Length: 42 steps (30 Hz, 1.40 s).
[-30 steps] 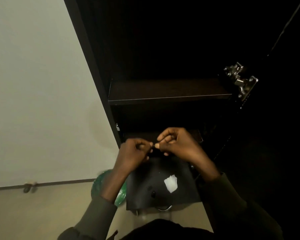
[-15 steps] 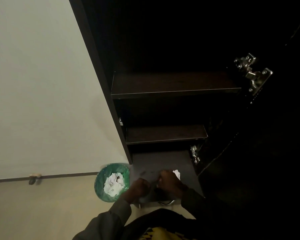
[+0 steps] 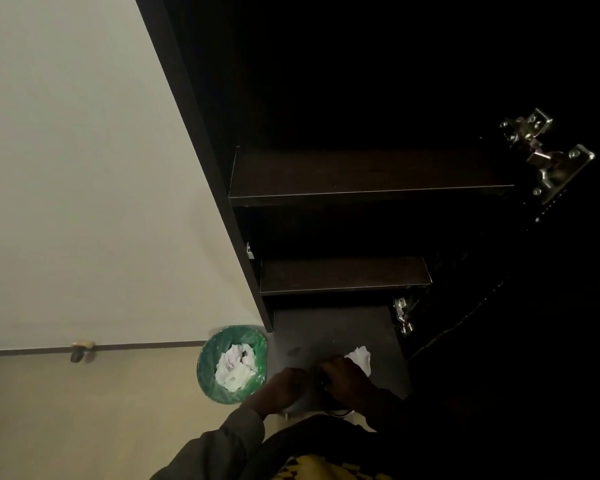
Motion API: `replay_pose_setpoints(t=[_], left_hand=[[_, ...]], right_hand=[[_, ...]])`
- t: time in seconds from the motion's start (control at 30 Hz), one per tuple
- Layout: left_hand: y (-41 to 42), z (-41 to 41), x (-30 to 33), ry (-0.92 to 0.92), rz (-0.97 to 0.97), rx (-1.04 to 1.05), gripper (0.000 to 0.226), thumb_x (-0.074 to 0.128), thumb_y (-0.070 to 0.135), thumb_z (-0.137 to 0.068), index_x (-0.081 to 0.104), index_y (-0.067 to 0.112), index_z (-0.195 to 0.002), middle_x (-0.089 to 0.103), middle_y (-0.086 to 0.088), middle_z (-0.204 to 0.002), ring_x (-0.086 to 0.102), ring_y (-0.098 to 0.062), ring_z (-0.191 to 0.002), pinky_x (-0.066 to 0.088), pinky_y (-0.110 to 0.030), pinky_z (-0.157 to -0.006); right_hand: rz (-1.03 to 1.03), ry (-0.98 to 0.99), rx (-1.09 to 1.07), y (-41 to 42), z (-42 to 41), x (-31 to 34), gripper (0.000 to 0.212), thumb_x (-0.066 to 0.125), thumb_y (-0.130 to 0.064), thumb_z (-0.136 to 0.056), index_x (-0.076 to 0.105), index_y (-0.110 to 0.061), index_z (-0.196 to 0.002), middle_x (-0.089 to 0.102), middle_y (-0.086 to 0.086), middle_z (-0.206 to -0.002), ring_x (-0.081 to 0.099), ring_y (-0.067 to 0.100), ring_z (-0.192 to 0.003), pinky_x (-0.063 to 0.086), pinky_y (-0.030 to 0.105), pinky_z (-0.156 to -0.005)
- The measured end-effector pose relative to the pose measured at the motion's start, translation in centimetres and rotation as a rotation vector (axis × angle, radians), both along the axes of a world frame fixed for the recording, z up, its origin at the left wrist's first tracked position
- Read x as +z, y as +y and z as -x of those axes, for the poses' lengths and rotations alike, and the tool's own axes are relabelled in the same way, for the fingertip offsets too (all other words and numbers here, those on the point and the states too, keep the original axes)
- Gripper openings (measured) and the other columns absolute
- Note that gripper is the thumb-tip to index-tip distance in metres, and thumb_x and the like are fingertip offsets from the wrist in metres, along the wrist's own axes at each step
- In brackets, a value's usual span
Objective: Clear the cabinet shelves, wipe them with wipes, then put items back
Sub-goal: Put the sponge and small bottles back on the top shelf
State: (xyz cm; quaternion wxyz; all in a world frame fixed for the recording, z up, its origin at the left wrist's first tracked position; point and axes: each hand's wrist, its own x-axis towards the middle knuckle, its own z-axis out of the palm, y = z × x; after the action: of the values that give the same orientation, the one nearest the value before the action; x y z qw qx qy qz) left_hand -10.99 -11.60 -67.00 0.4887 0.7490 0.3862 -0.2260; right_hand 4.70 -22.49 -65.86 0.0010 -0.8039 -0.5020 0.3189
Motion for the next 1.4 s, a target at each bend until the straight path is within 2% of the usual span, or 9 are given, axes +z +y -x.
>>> replay_pose_setpoints(t=[0.13, 0.33, 0.47, 0.63, 0.73, 0.83, 1.03, 1.23, 1.4], left_hand=[[1.3, -0.1, -3.7, -0.093, -0.026, -0.073, 0.075, 0.038, 0.063, -0.073, 0.06, 0.016, -0.127, 0.062, -0.008, -0.127, 0.058, -0.024, -0.12, 0.044, -0.036, -0.104], [0.8, -0.7, -1.6, -0.088, -0.013, -0.071, 0.086, 0.032, 0.061, -0.07, 0.059, 0.006, -0.131, 0.06, -0.014, -0.132, 0.056, -0.027, -0.124, 0.041, -0.027, -0.102], [0.2, -0.9, 0.5, -0.118, -0.091, -0.038, 0.041, 0.047, 0.024, -0.099, 0.053, 0.01, -0.137, 0.055, -0.01, -0.14, 0.052, -0.023, -0.128, 0.035, -0.017, -0.098], [1.5, -1.5, -1.4, -0.227, -0.039, 0.014, 0.056, 0.063, 0.04, -0.075, 0.065, 0.013, -0.124, 0.064, -0.01, -0.128, 0.062, -0.026, -0.117, 0.048, -0.037, -0.101], [1.4, -2.3, 2.1, -0.344, -0.05, 0.108, 0.049, 0.071, 0.043, -0.068, 0.07, 0.016, -0.108, 0.071, 0.0, -0.11, 0.069, -0.005, -0.097, 0.055, -0.03, -0.088], [1.7, -3.5, 5.3, -0.437, -0.145, 0.153, 0.025, 0.077, 0.005, -0.076, 0.071, 0.012, -0.099, 0.07, 0.011, -0.095, 0.065, 0.013, -0.083, 0.048, -0.011, -0.077], [1.6, -5.4, 12.2, -0.671, -0.11, 0.354, 0.02, 0.076, 0.006, -0.081, 0.072, 0.017, -0.097, 0.076, 0.0, -0.088, 0.073, -0.012, -0.086, 0.056, -0.02, -0.077], [1.5, -6.2, 21.8, -0.921, -0.049, 0.371, 0.02, 0.07, 0.008, -0.088, 0.07, 0.017, -0.106, 0.074, 0.0, -0.1, 0.072, -0.018, -0.094, 0.058, -0.03, -0.083], [1.3, -6.6, 30.3, -1.072, -0.099, 0.292, 0.032, 0.076, 0.01, -0.083, 0.069, 0.022, -0.112, 0.074, 0.001, -0.101, 0.071, -0.017, -0.094, 0.057, -0.027, -0.081]], right_hand=[[-0.021, 0.052, 0.118, -0.4, -0.3, -3.6, 0.028, 0.051, -0.032, -0.087, 0.065, -0.015, -0.105, 0.065, 0.012, -0.111, 0.06, 0.031, -0.104, 0.046, 0.036, -0.086], [-0.177, 0.073, 0.096, 0.0, -0.3, -3.1, 0.03, 0.043, -0.037, -0.075, 0.071, -0.025, -0.073, 0.07, -0.003, -0.073, 0.068, 0.013, -0.063, 0.049, 0.018, -0.057], [-0.25, 0.033, 0.071, 0.6, -0.2, -1.1, 0.027, 0.05, -0.032, -0.083, 0.071, -0.016, -0.092, 0.07, 0.007, -0.098, 0.066, 0.023, -0.094, 0.049, 0.027, -0.081], [-0.32, 0.281, -0.239, 1.2, -1.2, 1.2, 0.022, 0.065, -0.033, -0.073, 0.069, -0.012, -0.081, 0.071, 0.003, -0.088, 0.066, 0.018, -0.087, 0.05, 0.034, -0.082], [-0.362, 0.372, -0.38, 1.7, -1.7, 2.9, 0.009, 0.071, -0.028, -0.072, 0.067, -0.02, -0.075, 0.072, 0.0, -0.082, 0.067, 0.013, -0.081, 0.052, 0.031, -0.076], [-0.492, 0.484, -0.503, 2.1, -2.6, 3.6, 0.014, 0.07, -0.038, -0.062, 0.066, -0.03, -0.072, 0.068, -0.007, -0.07, 0.061, 0.003, -0.066, 0.047, 0.03, -0.065], [-0.72, 0.54, -0.598, 2.5, -3.3, 13.1, 0.01, 0.075, -0.018, -0.078, 0.069, -0.021, -0.086, 0.068, -0.005, -0.074, 0.063, 0.001, -0.068, 0.048, 0.013, -0.063], [-0.954, 0.611, -0.574, 2.2, -4.2, 23.4, 0.014, 0.075, -0.01, -0.082, 0.071, -0.013, -0.096, 0.073, 0.006, -0.085, 0.072, 0.017, -0.081, 0.059, 0.03, -0.073], [-1.136, 0.539, -0.507, 1.7, -4.0, 31.6, 0.017, 0.077, -0.014, -0.08, 0.072, -0.021, -0.094, 0.073, 0.0, -0.087, 0.072, 0.014, -0.083, 0.059, 0.028, -0.069]])
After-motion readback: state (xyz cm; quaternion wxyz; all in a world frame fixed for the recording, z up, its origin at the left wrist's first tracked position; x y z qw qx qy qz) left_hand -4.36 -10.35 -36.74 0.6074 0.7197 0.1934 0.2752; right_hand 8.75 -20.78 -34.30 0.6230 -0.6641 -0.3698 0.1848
